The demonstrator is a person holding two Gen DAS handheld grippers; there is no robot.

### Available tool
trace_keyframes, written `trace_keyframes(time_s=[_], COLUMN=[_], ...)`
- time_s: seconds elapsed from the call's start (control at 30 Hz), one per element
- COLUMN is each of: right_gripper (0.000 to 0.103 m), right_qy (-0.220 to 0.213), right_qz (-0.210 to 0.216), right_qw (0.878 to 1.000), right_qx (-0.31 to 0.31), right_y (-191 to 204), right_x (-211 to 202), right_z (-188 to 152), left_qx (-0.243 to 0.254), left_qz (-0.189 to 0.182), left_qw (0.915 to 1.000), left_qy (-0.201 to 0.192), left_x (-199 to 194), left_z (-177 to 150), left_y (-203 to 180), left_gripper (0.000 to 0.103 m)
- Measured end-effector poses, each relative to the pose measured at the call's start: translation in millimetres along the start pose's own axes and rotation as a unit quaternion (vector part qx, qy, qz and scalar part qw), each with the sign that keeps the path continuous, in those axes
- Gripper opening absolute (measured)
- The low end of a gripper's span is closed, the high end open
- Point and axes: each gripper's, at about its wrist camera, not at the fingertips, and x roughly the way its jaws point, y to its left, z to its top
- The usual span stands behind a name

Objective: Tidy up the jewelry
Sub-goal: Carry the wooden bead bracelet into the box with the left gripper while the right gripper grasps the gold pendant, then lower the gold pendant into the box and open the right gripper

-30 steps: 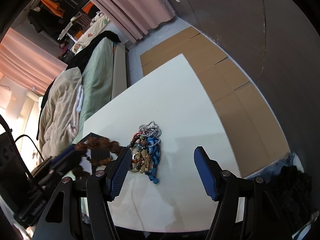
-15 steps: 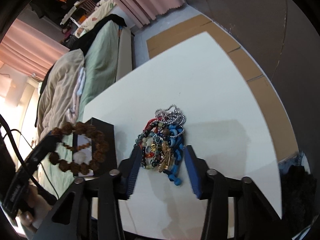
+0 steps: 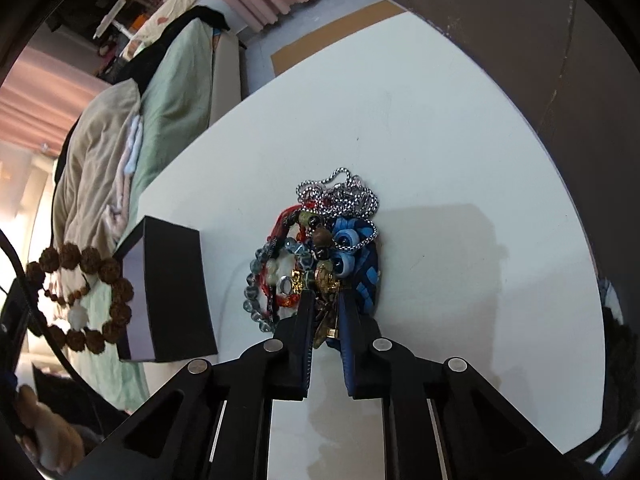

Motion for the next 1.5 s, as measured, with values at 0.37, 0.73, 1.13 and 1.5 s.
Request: trace_keyframes(time_s=[0.37, 0.73, 1.13, 1.5], right_gripper=[0.014, 0.014, 0.049, 0.058], right_qy=[-0.075, -0.078, -0.059, -0.094], right_qz=[0.05, 0.124, 0.169, 0.103], right_qw=[0.996, 0.987, 0.979, 0.989], right_qx=[-0.026, -0.059, -0.092, -0.056], right_y=[38.7, 85.3, 123.0, 72.1], right_x=[-43.7, -34.9, -20.1, -46.8], right_z=[-3.6, -8.2, -11.9, -9.4], left_qx=[-0.022, -0.058, -0.075, -0.059], left_qz=[0.004, 0.038, 0.053, 0.042], left_qw=[0.9997, 0.9975, 0.9957, 0.9974], left_qy=[0.008, -0.012, -0.012, 0.006], left_x=[-1.0, -5.6, -9.5, 4.3], left_z=[-2.6, 4.7, 3.1, 2.0], left_y=[16.9, 39.8, 57.3, 38.7], left_gripper=[0.02, 0.07, 0.07, 0.07])
